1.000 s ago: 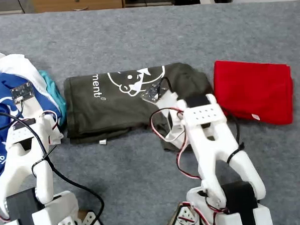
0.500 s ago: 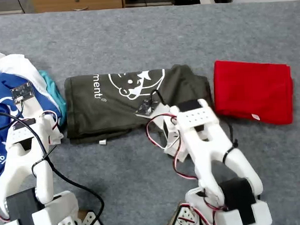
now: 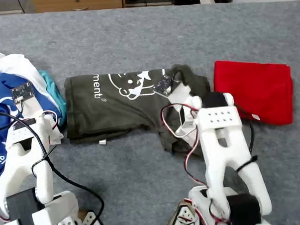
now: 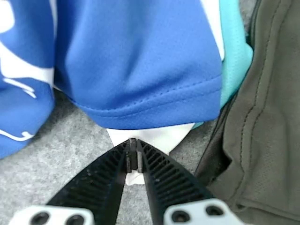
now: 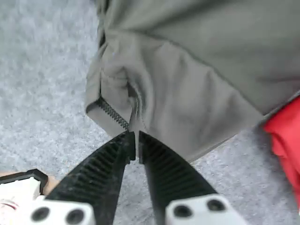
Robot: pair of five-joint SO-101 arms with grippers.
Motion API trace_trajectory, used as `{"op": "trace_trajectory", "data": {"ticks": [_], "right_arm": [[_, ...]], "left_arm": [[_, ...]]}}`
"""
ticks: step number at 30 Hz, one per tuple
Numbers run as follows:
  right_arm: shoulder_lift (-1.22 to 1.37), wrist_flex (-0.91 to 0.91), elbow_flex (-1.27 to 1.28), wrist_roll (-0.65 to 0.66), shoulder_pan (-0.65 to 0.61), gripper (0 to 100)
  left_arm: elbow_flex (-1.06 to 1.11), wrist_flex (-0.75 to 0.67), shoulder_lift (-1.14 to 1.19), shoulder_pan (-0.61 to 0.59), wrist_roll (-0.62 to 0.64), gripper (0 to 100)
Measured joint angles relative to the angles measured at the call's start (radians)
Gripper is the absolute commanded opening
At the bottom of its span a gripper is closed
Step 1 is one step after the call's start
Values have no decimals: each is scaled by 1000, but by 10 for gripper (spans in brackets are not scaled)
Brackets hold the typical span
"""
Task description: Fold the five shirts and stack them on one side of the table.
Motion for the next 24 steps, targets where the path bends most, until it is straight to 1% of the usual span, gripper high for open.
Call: {"op": "trace_trajectory", "data": {"ticks": [2, 9, 15, 21, 24], "right_arm": [[26, -2, 0, 20, 2, 210], [77, -64, 26, 60, -3, 185], [155, -137, 26, 60, -58, 185], [281, -207, 28, 60, -60, 185], [296, -224, 26, 60, -60, 185]], "left_arm": [[0, 0, 0, 0, 0, 19], [0, 0, 0, 0, 0, 19], [0, 0, 0, 0, 0, 19], [0, 0, 0, 0, 0, 19], [0, 0, 0, 3, 0, 19]]}}
